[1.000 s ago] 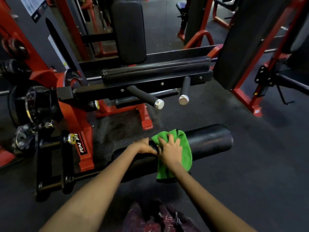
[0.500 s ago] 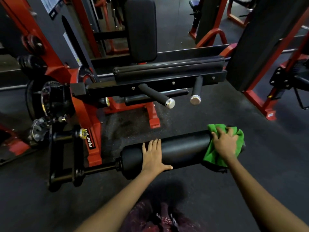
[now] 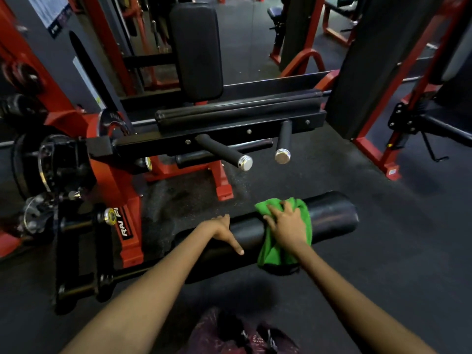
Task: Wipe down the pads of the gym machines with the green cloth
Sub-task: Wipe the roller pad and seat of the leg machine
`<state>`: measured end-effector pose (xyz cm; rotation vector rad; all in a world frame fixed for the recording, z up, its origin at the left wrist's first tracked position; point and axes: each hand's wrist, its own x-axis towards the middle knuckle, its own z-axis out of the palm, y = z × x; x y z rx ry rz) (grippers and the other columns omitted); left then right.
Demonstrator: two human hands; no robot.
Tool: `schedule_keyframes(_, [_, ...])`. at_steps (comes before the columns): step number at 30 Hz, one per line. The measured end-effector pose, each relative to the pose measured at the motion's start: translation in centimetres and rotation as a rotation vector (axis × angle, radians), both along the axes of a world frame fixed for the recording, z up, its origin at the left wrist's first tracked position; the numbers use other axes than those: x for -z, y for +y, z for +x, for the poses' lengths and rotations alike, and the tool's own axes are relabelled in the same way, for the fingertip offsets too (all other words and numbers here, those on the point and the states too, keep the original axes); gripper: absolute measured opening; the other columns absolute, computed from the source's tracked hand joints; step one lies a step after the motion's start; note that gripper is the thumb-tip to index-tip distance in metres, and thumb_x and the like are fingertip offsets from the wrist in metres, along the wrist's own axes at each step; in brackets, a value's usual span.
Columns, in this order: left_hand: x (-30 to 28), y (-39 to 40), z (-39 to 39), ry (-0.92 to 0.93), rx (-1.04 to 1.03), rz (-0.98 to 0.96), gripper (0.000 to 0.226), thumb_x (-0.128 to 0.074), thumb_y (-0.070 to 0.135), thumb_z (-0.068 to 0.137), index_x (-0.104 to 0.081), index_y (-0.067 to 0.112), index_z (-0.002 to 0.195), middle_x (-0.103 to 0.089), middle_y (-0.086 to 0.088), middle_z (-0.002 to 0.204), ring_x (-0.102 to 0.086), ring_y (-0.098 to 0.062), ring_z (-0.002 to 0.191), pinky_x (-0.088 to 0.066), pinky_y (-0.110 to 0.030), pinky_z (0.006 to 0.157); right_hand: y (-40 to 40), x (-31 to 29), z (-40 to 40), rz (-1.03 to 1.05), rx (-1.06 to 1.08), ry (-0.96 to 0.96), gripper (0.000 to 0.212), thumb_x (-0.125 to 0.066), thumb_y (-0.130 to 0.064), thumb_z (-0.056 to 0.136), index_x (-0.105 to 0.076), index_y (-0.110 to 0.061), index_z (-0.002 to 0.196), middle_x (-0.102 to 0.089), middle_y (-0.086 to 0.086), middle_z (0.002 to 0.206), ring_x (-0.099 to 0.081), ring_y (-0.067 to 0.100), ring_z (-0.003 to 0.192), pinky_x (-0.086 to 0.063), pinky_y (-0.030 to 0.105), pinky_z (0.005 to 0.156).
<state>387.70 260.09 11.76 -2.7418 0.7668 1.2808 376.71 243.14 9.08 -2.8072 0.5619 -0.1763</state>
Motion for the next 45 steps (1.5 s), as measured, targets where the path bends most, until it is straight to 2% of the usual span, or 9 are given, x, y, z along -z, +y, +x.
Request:
schedule_keyframes(8, [0.2,0.3,-3.9,-0.236,0.018,-0.006,0.131,-0.08,0.06,0.059,-0.002,0.008,0.151,-0.014,-0.013,0.156,-0.014,-0.032,0.143,-0.012,-0.062,0.113,-5.6,-1.0,-0.6,0.045,0.409,0.045,0.042,-0.048,-0.038,0.096,-0.052,-0.021,0.134,-0.034,0.018,0.141,-0.037,0.043,0.119,-0.035,0.046,0.096])
schedule_keyframes(12, [1.1,0.4,-7.5,-0.436,-0.001,0.008,0.125,-0.077,0.054,0.068,0.002,0.005,0.151,-0.007,-0.014,0.158,-0.006,-0.032,0.145,-0.005,-0.065,0.11,2.3,-1.1,-0.8,0.067,0.342,0.024,0.041,-0.051,-0.038,0.094,-0.054,-0.025,0.133,-0.033,0.014,0.146,-0.038,0.042,0.117,-0.042,0.047,0.089])
schedule_keyframes(17, [2.1,1.1,-9.2,-0.606,0.125,0.035,0.08,-0.05,0.03,0.091,-0.003,0.004,0.15,0.0,-0.019,0.158,0.0,-0.036,0.145,-0.003,-0.068,0.109,10.1,-0.2,-1.3,0.051,0.061,0.017,0.043,-0.062,-0.03,0.086,-0.059,-0.026,0.129,-0.049,0.016,0.135,-0.051,0.039,0.097,-0.049,0.044,0.07])
schedule_keyframes(24, [0.0,1.8,-4.9,-0.458,0.007,-0.205,0.109,-0.067,0.075,0.061,-0.028,0.011,0.141,-0.032,-0.009,0.142,-0.03,-0.028,0.132,-0.02,-0.054,0.113,-2.3,-0.2,-0.9,-0.003,0.164,0.051,0.043,-0.046,-0.04,0.097,-0.05,-0.024,0.137,-0.042,0.018,0.139,-0.044,0.041,0.115,-0.032,0.041,0.099])
schedule_keyframes(28, [-0.7,1.5,-2.0,-0.293,-0.003,-0.073,0.133,-0.069,0.079,0.052,-0.012,0.008,0.149,-0.015,-0.014,0.156,-0.014,-0.032,0.144,-0.001,-0.066,0.11,-7.6,-0.6,-0.8,0.071,0.38,0.097,0.045,-0.047,-0.038,0.097,-0.049,-0.019,0.138,-0.034,0.023,0.144,-0.038,0.044,0.123,-0.026,0.044,0.107])
schedule_keyframes(37, [0.9,3.0,-0.4,-0.093,-0.015,-0.156,0.131,-0.07,0.079,0.03,-0.036,0.017,0.14,-0.044,-0.003,0.142,-0.045,-0.025,0.127,-0.038,-0.042,0.106,7.8,-2.5,1.0,0.033,0.106,0.18,0.037,-0.044,-0.04,0.096,-0.05,-0.027,0.13,-0.032,0.008,0.141,-0.035,0.036,0.121,-0.043,0.04,0.087])
schedule_keyframes(39, [2.4,3.0,0.4,-0.07,-0.05,-0.172,0.108,-0.073,0.066,0.032,-0.044,0.025,0.128,-0.053,-0.002,0.133,-0.054,-0.021,0.116,-0.045,-0.038,0.099,10.5,-2.5,1.4,0.037,0.013,0.183,0.037,-0.043,-0.037,0.097,-0.05,-0.026,0.131,-0.034,0.008,0.138,-0.035,0.035,0.119,-0.042,0.04,0.086])
schedule_keyframes(41, [2.5,3.2,0.5,-0.078,-0.053,-0.212,0.092,-0.08,0.056,0.042,-0.047,0.026,0.122,-0.057,-0.003,0.129,-0.056,-0.02,0.111,-0.047,-0.037,0.096,10.6,-2.3,1.5,0.032,-0.056,0.178,0.037,-0.043,-0.036,0.097,-0.049,-0.026,0.132,-0.036,0.009,0.135,-0.036,0.034,0.117,-0.043,0.04,0.085])
schedule_keyframes(45, [0.5,3.2,-0.7,-0.126,-0.033,-0.169,0.118,-0.081,0.067,0.051,-0.031,0.012,0.143,-0.04,-0.006,0.145,-0.042,-0.026,0.131,-0.036,-0.039,0.108,5.0,-1.9,1.4,0.079,-0.05,0.175,0.04,-0.045,-0.042,0.097,-0.051,-0.027,0.134,-0.037,0.011,0.138,-0.039,0.037,0.12,-0.041,0.039,0.096])
